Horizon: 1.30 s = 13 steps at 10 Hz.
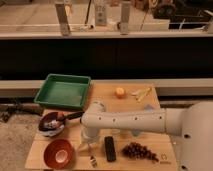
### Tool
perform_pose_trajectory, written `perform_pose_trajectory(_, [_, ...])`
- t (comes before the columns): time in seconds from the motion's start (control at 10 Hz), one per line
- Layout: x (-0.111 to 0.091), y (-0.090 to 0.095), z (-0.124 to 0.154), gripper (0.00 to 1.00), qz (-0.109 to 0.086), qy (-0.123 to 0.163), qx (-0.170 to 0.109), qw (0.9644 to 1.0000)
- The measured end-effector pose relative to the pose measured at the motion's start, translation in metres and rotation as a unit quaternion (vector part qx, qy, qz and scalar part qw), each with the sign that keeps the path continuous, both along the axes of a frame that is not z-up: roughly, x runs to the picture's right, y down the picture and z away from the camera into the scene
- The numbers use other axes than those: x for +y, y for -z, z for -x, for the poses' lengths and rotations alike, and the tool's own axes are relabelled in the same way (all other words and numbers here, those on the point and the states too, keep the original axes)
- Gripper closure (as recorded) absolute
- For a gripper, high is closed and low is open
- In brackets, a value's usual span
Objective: Place fork in table surface
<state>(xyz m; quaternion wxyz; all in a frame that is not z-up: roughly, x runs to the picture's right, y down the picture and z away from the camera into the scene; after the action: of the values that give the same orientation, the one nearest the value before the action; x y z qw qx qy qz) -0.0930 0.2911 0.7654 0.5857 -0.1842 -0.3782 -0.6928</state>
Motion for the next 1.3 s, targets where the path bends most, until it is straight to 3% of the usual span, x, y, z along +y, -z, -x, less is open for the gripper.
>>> perform_pose_trajectory(1.3, [-0.0001, 0.0004, -0.0003, 0.2, -0.002, 0.002, 0.007, 1.0])
